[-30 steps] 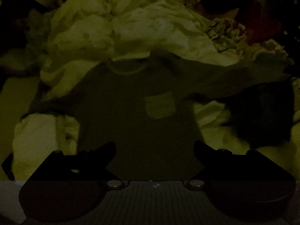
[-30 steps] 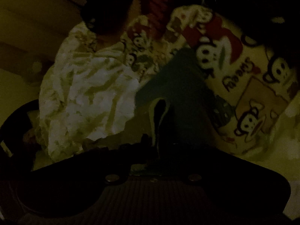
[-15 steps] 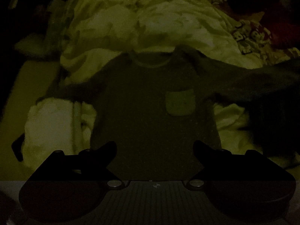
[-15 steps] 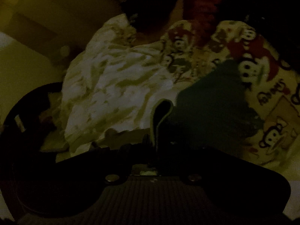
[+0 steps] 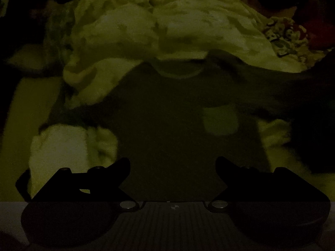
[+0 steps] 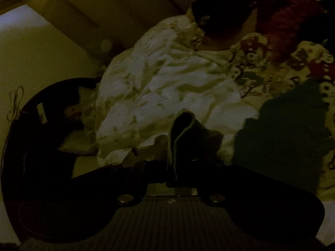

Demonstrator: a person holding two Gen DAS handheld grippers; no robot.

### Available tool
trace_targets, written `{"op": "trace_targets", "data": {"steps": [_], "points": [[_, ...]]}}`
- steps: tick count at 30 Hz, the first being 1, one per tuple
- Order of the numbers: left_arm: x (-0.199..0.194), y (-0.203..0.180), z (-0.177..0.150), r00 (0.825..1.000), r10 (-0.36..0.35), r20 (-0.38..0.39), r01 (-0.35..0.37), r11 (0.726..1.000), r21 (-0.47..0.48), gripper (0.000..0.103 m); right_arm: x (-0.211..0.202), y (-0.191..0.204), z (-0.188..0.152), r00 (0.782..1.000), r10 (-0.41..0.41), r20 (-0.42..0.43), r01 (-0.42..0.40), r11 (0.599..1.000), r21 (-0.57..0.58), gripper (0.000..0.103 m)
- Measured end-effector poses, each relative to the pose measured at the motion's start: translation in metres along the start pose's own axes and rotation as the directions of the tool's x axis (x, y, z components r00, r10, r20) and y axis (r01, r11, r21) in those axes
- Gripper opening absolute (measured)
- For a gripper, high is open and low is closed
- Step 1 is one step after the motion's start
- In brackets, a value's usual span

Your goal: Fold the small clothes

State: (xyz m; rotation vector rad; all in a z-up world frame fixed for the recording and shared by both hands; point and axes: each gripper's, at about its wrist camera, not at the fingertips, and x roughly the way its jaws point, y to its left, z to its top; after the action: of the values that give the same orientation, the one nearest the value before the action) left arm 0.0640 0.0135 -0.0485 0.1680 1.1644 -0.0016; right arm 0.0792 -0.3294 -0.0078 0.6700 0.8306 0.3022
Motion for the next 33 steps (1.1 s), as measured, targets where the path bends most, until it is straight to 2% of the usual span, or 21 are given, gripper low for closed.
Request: {"op": "trace_targets", "data": {"steps": [4, 7, 9, 12, 15, 19, 24, 25, 27, 29, 30, 33], "points": [[0.012, 0.037, 0.006, 1.000, 0.012, 0.027, -0.013, 1.000, 0.014, 0.103, 0.030, 0.040, -0.016, 1.000, -0.008, -0.006, 0.008, 1.000, -0.008, 0.012], [0.023, 0.077, 0.008, 0.999, -0.012, 0.034, 0.014, 0.998, -0.054, 0.103, 0.066, 0.079, -0.026, 0.998, 0.037, -0.045, -0.038, 0.999, -0.006, 0.012], [0.030, 0.103, 0.007, 0.999, -0.023, 0.042, 0.027, 0.995, -0.096, 0.103, 0.099, 0.111, -0.034, 0.995, 0.043, -0.088, -0.048, 0.998, -0.051, 0.012], [0.038, 0.132, 0.010, 0.998, -0.025, 0.063, 0.031, 0.995, -0.099, 0.103, 0.156, 0.158, -0.050, 0.987, 0.049, -0.152, -0.066, 0.992, -0.109, 0.012], [0.044, 0.156, 0.012, 0.997, -0.031, 0.077, 0.039, 0.994, -0.098, 0.103, 0.212, 0.191, -0.070, 0.980, -0.006, -0.201, -0.035, 0.979, -0.200, 0.012], [0.052, 0.178, 0.015, 0.995, -0.042, 0.094, 0.053, 0.991, -0.120, 0.103, 0.272, 0.205, -0.094, 0.962, -0.050, -0.267, -0.008, 0.977, -0.213, 0.012], [0.060, 0.191, 0.017, 0.994, -0.043, 0.096, 0.059, 0.984, -0.166, 0.103, 0.320, 0.208, -0.114, 0.949, -0.074, -0.308, 0.022, 0.986, -0.168, 0.012], [0.061, 0.192, 0.017, 0.995, -0.041, 0.093, 0.056, 0.985, -0.166, 0.103, 0.327, 0.207, -0.118, 0.945, -0.082, -0.318, 0.029, 0.986, -0.167, 0.014], [0.063, 0.192, 0.017, 0.996, -0.035, 0.088, 0.049, 0.985, -0.167, 0.103, 0.342, 0.201, -0.122, 0.935, -0.085, -0.345, 0.035, 0.988, -0.148, 0.026], [0.063, 0.191, 0.018, 0.996, -0.034, 0.086, 0.049, 0.985, -0.168, 0.103, 0.346, 0.191, -0.124, 0.926, -0.066, -0.372, 0.035, 0.996, -0.087, 0.068], [0.063, 0.190, 0.019, 0.996, -0.034, 0.086, 0.048, 0.984, -0.170, 0.103, 0.342, 0.188, -0.124, 0.928, -0.059, -0.368, 0.037, 0.997, -0.066, 0.069], [0.065, 0.185, 0.022, 0.993, -0.061, 0.098, 0.076, 0.983, -0.167, 0.103, 0.307, 0.179, -0.112, 0.952, -0.041, -0.304, 0.026, 0.998, -0.056, 0.068]]}}
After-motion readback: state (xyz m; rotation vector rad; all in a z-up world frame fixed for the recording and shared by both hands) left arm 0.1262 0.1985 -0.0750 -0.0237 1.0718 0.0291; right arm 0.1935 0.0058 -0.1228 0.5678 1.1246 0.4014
